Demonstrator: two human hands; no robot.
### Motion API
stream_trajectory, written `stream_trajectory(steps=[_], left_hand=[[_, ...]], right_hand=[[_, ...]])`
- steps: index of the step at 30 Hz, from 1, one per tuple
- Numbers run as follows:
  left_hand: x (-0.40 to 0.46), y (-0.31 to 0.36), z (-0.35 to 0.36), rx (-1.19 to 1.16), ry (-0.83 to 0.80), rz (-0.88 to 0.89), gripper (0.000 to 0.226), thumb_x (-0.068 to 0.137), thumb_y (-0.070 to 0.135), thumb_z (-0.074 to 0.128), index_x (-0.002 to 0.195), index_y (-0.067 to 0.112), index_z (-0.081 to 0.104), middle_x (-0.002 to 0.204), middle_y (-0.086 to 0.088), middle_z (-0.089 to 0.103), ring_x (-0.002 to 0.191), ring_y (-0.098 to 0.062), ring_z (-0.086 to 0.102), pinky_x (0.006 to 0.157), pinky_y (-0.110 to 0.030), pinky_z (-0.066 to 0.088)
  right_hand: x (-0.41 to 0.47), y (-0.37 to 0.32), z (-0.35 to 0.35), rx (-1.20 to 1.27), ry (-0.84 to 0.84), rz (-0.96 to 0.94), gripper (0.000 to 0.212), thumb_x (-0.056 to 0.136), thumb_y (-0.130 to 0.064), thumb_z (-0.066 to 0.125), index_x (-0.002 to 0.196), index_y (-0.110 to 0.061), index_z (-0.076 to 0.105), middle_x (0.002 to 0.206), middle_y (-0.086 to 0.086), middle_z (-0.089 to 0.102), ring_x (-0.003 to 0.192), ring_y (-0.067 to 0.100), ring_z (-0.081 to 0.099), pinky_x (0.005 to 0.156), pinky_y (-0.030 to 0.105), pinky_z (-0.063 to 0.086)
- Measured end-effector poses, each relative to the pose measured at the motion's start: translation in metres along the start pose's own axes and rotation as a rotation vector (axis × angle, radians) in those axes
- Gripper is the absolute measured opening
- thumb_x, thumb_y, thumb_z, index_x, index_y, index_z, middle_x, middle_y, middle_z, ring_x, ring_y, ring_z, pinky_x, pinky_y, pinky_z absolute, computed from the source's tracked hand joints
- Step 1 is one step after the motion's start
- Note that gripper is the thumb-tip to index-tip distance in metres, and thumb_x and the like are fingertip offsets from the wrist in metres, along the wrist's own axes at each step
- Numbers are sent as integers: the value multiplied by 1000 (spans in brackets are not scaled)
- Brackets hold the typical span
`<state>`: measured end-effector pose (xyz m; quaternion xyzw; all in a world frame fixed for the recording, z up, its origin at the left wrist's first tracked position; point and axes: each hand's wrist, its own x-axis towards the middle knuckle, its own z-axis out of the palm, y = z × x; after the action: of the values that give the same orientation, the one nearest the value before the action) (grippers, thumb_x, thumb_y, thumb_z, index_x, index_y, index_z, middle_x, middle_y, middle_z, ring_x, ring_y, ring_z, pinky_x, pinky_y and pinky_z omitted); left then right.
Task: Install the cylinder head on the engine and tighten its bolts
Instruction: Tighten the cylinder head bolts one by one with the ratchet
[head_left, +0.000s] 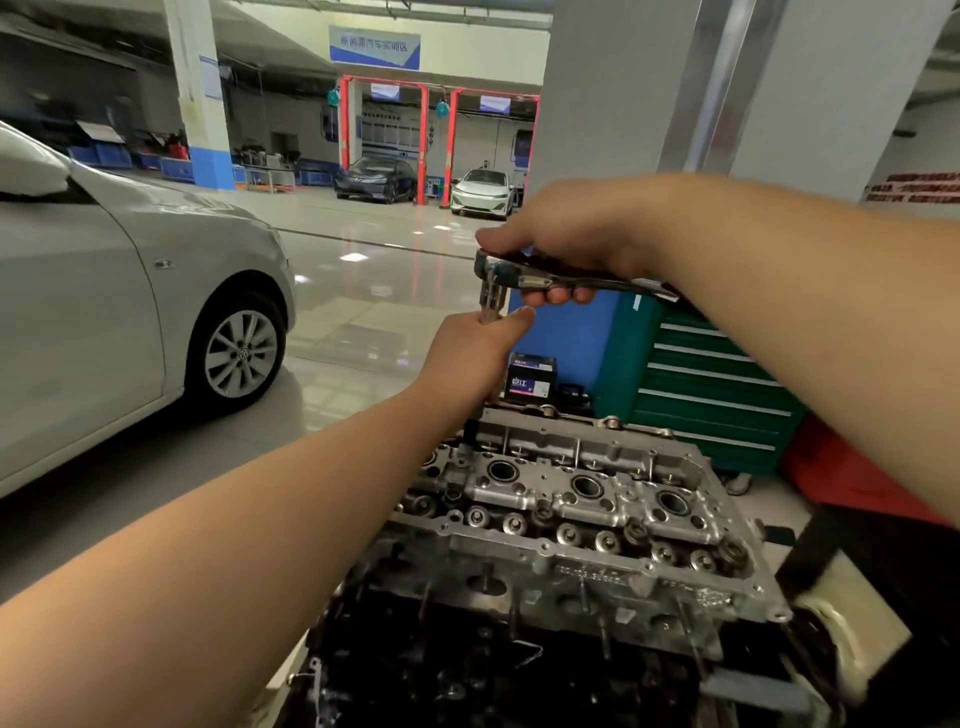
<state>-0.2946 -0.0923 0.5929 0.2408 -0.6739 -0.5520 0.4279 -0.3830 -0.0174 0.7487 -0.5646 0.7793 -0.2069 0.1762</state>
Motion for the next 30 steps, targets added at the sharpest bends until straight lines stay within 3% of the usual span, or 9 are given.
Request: stream_trajectory(steps=[3, 7, 9, 12, 15, 19, 24, 27, 30], left_hand=[[-1, -4, 0, -21, 4, 1, 40, 94, 46, 67, 76, 14, 51, 59, -11, 45, 43, -19, 42, 39, -24, 35], [-1, -6, 1, -60, 16, -16, 40, 88, 46, 69, 70, 20, 45, 61, -6, 38, 46, -18, 34, 41, -24, 32], [-1, -6, 3, -69, 41, -18, 40, 86, 47, 69, 69, 22, 44, 62, -4, 36, 49, -17, 33, 43, -26, 31], [-4, -3, 5, -53, 50, -13, 40, 86, 50, 69, 72, 21, 46, 65, -5, 38, 56, -18, 36, 55, -34, 35], [-3, 9, 7, -100, 111, -46, 40, 90, 46, 68, 66, 24, 44, 59, -3, 37, 54, -19, 35, 58, -37, 33], [8, 49, 3, -230, 228, -82, 21, 93, 34, 65, 89, 14, 64, 61, -1, 42, 50, -19, 42, 44, -24, 35], [-8, 84, 31, -382, 70, -117, 21, 94, 31, 67, 85, 15, 58, 49, -1, 37, 35, -18, 35, 43, -23, 33], [-24, 86, 73, -526, -110, -196, 35, 99, 27, 66, 71, 21, 47, 47, 4, 31, 36, -15, 28, 41, -22, 29], [-38, 84, 111, -566, -227, -313, 40, 100, 28, 64, 67, 24, 41, 48, 6, 27, 37, -14, 24, 39, -23, 27]], right_hand=[[4, 1, 7, 25, 48, 26, 52, 94, -68, 60, 77, -20, 72, 62, 4, 67, 42, 16, 51, 39, 21, 39], [-6, -8, -30, 257, 195, 15, 51, 95, -64, 59, 72, -24, 80, 61, 0, 63, 43, 12, 45, 40, 19, 35], [-19, -14, -61, 408, 315, -48, 41, 93, -60, 61, 84, -26, 83, 65, -1, 66, 49, 12, 49, 42, 20, 38], [-32, -1, -72, 413, 418, -97, 54, 90, -71, 59, 105, -22, 76, 70, 1, 71, 53, 14, 57, 46, 24, 45], [-36, 37, -44, 323, 363, -24, 50, 94, -67, 60, 99, -19, 73, 71, 4, 72, 53, 16, 57, 45, 27, 47], [-53, 105, 5, 258, 273, 70, 40, 99, -58, 62, 105, -20, 74, 79, 8, 77, 59, 18, 63, 52, 32, 51], [-103, 189, 14, 244, 281, 256, 13, 97, -26, 73, 109, -22, 74, 86, 9, 79, 62, 14, 65, 52, 28, 52], [-142, 242, 1, -27, 367, 340, 45, 83, -4, 81, 117, -31, 70, 89, 3, 78, 70, 15, 69, 61, 22, 54], [-176, 299, -1, -351, 369, 395, 64, 89, 3, 63, 137, -39, 64, 131, 7, 70, 105, 29, 69, 82, 32, 56]])
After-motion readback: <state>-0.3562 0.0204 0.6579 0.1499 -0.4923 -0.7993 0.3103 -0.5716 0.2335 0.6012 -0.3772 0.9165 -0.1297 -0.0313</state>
